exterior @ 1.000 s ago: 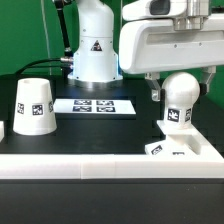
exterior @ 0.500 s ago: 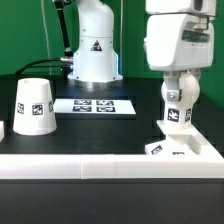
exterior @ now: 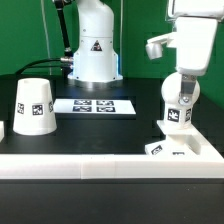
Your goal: Assemble lamp
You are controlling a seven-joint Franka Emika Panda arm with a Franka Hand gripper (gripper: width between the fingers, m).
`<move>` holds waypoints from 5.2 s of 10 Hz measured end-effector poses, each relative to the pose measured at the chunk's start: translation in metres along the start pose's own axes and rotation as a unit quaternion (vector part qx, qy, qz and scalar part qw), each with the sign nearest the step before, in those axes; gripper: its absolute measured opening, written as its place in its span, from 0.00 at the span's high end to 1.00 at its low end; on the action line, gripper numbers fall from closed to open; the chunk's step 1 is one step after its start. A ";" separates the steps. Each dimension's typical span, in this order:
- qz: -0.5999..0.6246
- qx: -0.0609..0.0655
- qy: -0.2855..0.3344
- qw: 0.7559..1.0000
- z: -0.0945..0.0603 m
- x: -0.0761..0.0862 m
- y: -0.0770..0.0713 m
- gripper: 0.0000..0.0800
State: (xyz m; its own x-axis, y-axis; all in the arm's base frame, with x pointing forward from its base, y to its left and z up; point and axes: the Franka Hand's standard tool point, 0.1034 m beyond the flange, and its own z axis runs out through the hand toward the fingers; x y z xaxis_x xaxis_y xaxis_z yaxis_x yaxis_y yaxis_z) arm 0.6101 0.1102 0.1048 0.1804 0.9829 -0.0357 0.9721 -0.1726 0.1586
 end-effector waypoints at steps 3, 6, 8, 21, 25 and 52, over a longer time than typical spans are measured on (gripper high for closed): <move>-0.089 -0.003 -0.006 0.996 0.000 -0.003 0.002 0.13; -0.117 -0.005 -0.007 0.993 0.000 -0.006 0.003 0.16; -0.116 -0.005 -0.008 0.993 0.000 -0.006 0.003 0.28; 0.364 -0.007 -0.002 0.931 -0.002 -0.002 0.003 0.28; 0.484 -0.008 0.001 0.875 -0.001 -0.005 0.004 0.28; 0.986 0.073 -0.037 0.143 0.000 -0.005 -0.003 0.19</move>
Offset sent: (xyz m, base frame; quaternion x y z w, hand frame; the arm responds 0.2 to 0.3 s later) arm -0.0002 0.0030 0.0061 -0.0064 0.0032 -0.1817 0.9833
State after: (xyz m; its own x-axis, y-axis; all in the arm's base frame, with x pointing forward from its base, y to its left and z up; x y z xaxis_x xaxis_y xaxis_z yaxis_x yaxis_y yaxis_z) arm 0.6058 0.1061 0.1048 0.1208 -0.9899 -0.0740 -0.9895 -0.1140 -0.0893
